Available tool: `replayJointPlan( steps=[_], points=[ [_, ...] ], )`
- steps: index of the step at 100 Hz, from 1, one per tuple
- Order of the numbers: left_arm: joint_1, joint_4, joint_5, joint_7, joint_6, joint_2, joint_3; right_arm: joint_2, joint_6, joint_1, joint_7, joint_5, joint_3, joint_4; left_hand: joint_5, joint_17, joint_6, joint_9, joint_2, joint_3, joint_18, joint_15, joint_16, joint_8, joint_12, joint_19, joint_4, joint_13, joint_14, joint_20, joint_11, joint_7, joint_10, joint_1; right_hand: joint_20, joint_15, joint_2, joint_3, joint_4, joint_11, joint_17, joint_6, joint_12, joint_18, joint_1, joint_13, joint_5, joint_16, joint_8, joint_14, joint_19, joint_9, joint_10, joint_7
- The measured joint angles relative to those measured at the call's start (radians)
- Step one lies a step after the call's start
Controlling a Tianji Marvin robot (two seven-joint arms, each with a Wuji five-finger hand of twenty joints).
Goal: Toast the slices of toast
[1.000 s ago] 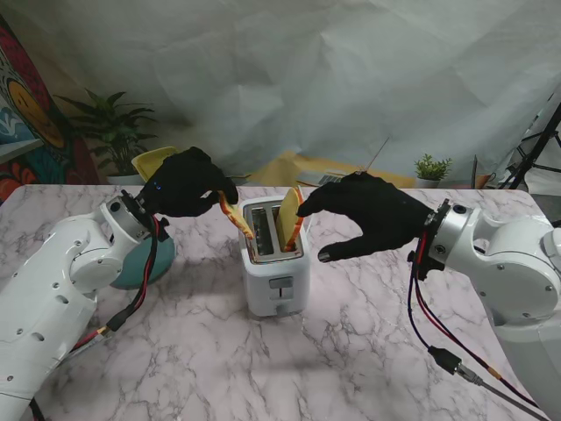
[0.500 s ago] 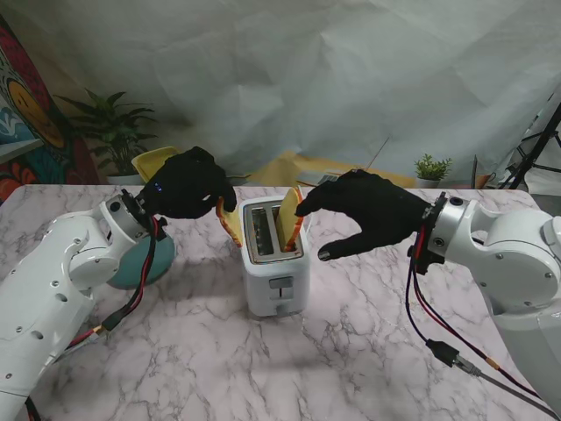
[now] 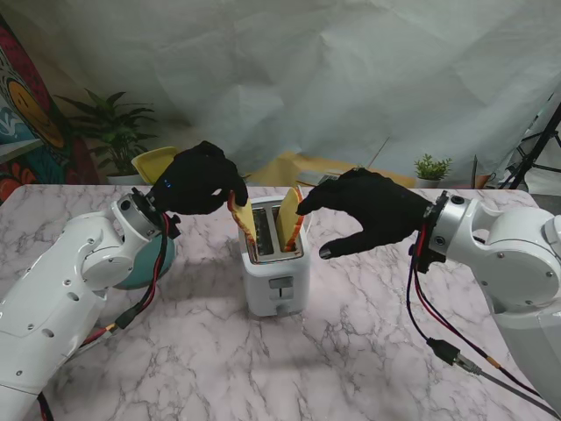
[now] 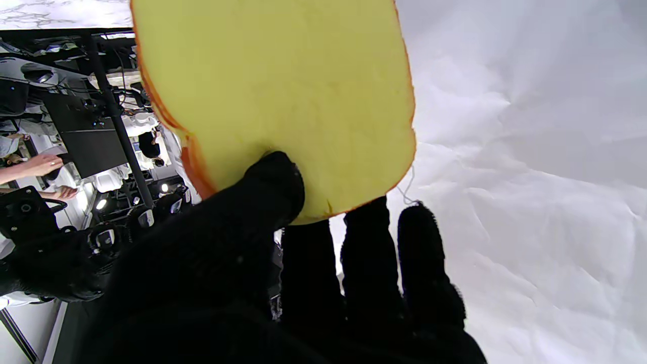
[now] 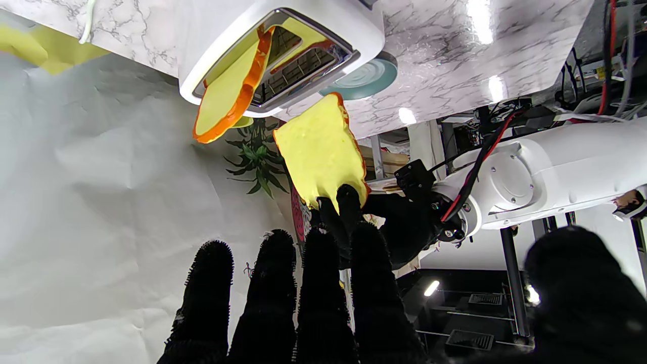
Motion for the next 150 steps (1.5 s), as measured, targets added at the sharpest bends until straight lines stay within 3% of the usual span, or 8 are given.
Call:
replayJointPlan(
  steps=[66,107,150],
  points=[
    [-0.064,0.054,-0.015,0.024,0.036,-0.010,0.087,0.002,-0.019,-0.019,0.002,0.001,0.045,-0.003,0.000,0.000,-0.001,0.000,0.000,0.000,0.000,0.000,-0.001,-0.030,0.000,0.000,0.000,0.000,0.000,0.000,-0.010,0.035,-0.002,0.002,-0.008,0.000,0.000,0.009,-0.001,0.000,0.000,0.000,0.000,0.000,0.000,0.000,0.000,0.000,-0.001,0.000,0.000,0.000,0.000,0.000],
    [-0.098,0.092,0.001,0.005,0.022,-0.006,0.114,0.004,-0.020,-0.028,0.010,0.002,0.056,-0.010,0.000,0.000,-0.001,0.000,0.000,0.000,0.000,0.000,-0.001,-0.032,0.000,0.000,0.000,0.000,0.000,0.000,-0.011,0.036,-0.002,0.002,-0.008,0.000,0.000,0.009,-0.001,0.000,0.000,0.000,0.000,0.000,0.000,0.000,0.000,0.000,-0.001,0.000,0.000,0.000,0.000,0.000],
    [-0.111,0.118,-0.002,0.001,0.023,-0.006,0.138,0.020,-0.003,0.004,0.086,0.033,0.040,-0.011,0.000,0.000,-0.001,0.000,0.000,0.000,0.000,0.000,-0.001,-0.051,0.000,0.000,0.000,0.000,0.000,0.000,-0.011,0.060,-0.002,0.008,-0.008,0.000,0.000,0.009,-0.001,0.000,0.000,0.000,0.000,0.000,-0.001,0.000,0.000,0.000,-0.002,0.000,0.000,0.000,0.000,0.000]
  ],
)
